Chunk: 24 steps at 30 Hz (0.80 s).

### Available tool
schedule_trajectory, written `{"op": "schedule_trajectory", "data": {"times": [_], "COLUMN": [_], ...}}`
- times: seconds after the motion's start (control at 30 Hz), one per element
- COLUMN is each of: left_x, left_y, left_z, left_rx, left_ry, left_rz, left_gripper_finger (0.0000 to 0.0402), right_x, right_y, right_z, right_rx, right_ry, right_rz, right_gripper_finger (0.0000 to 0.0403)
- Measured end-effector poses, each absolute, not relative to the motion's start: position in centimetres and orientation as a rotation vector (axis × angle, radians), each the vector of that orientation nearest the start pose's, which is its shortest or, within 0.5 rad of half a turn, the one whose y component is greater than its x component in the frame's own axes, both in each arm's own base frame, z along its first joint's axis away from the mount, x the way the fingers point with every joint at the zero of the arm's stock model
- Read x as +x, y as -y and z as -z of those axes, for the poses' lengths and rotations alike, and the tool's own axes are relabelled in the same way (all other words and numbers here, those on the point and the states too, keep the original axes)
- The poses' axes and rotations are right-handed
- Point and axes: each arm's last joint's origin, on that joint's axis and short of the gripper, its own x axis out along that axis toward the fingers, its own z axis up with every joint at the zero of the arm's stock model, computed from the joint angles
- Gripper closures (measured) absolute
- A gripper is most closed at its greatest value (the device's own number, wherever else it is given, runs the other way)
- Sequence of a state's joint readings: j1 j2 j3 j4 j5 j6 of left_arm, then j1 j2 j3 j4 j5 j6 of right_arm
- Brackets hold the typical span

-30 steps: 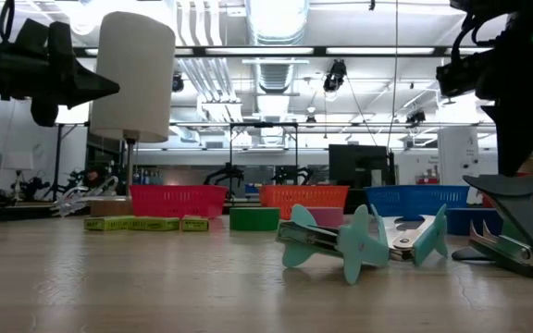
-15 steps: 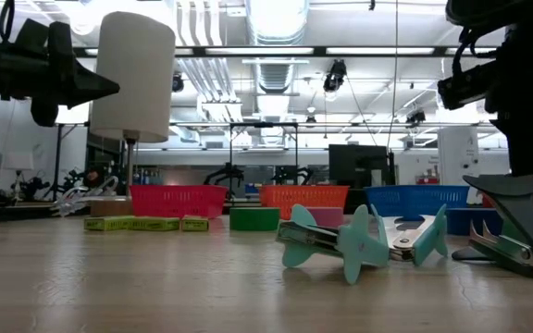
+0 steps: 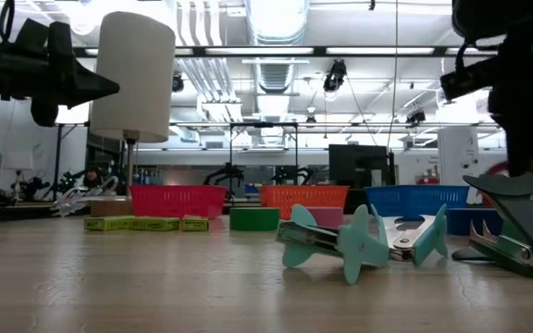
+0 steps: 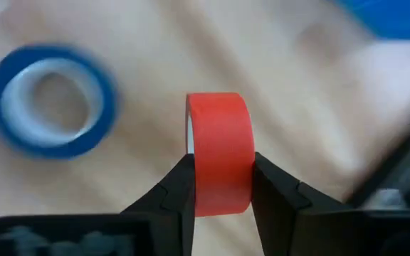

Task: Pick and place Stapler, Stapler remover, tape
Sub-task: Put the red tape into the blue bin

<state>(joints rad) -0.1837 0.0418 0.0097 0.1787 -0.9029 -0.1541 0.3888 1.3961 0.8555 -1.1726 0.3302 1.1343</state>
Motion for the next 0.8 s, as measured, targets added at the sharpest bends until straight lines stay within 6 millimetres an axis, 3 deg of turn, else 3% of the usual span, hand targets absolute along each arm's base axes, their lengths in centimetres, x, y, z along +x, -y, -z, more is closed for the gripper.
{"op": "schedule_trajectory", "data": {"times": [0.17, 0.33, 0.57, 0.8], "left_x": [9.0, 9.0, 9.0, 9.0], "left_y": [-0.6, -0.6, -0.6, -0.6], "left_z": [-17.9, -17.9, -17.9, -17.9], "left_rx": [-0.224, -0.225, -0.225, -0.225], "left_ry": [0.183, 0.184, 0.183, 0.184], "left_rz": [-0.708, -0.708, -0.707, -0.707], "left_gripper_finger": [0.0377, 0.0378, 0.0378, 0.0376], "right_x": [18.4, 17.9, 18.8, 18.6], "right_y": [-4.7, -1.4, 3.6, 8.0], "right_z": [-21.6, -23.4, -24.6, -24.0], "right_rx": [0.207, 0.241, 0.342, 0.398], "right_ry": [-1.102, -0.924, -0.855, -0.938], "right_rz": [0.964, 1.103, 1.082, 1.08], "right_gripper_finger": [0.0299, 0.0298, 0.0298, 0.0297]}}
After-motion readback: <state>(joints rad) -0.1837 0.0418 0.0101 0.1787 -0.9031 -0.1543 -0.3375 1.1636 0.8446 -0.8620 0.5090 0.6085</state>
